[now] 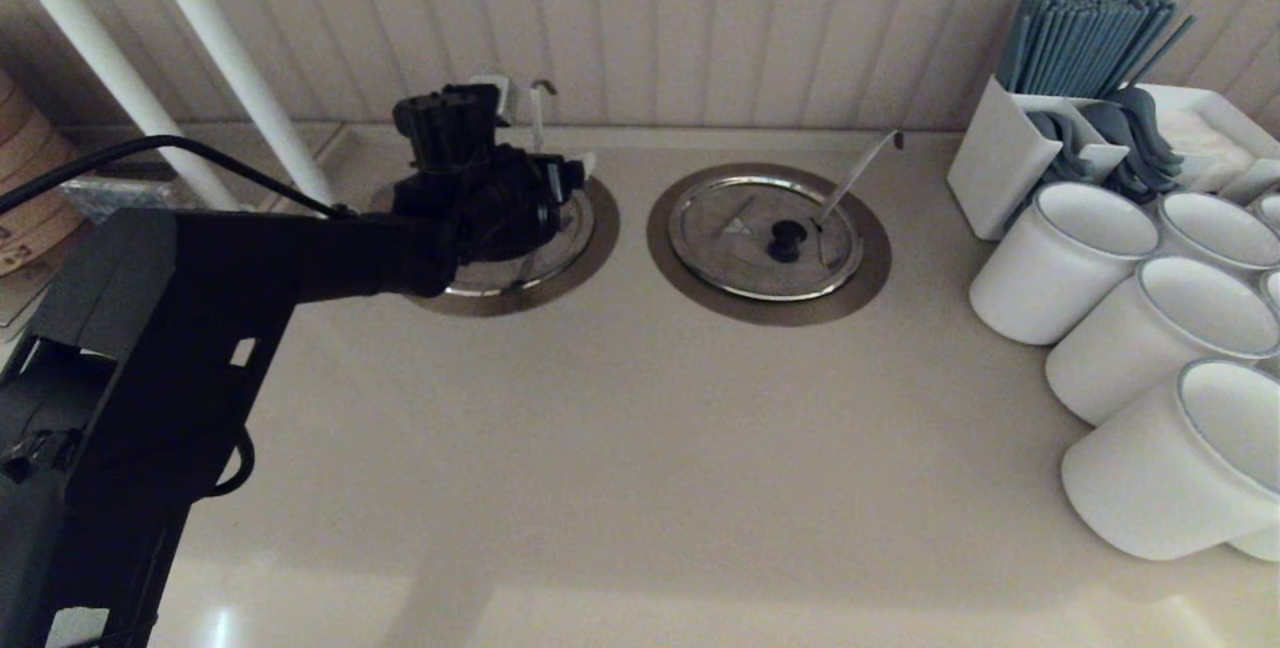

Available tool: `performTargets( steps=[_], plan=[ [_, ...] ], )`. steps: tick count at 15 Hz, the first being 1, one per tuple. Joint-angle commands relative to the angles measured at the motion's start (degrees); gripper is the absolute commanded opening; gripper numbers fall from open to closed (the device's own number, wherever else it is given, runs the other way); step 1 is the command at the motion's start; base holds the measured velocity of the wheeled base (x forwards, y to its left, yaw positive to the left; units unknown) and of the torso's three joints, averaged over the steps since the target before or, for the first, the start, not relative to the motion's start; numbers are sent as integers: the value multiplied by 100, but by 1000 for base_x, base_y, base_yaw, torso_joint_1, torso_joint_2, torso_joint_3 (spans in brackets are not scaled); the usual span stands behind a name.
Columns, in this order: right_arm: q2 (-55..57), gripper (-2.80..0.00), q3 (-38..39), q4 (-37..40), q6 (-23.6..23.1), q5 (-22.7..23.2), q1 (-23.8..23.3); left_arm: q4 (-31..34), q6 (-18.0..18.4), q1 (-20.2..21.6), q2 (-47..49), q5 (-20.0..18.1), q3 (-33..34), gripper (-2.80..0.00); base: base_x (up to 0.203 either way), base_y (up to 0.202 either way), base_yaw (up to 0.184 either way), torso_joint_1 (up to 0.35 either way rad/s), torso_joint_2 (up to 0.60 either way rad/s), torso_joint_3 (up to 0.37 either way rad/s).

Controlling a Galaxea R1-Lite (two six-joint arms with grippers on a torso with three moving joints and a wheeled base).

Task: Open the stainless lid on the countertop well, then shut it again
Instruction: Stir with a spoon

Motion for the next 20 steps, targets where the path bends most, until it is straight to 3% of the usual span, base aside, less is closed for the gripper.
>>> performTargets(
  steps=[1,8,20],
  plan=[
    [2,-280,0,-2,-3,4,1,-29,10,-39,261,-1,-17,0,0,0,0,0,0,0],
    [2,-280,0,-2,-3,4,1,-684,352,-22,772,17,-26,0,0,0,0,0,0,0],
    [2,-280,0,-2,-3,4,1,-1270,449,154,1130,17,-61,0,0,0,0,0,0,0]
  ],
)
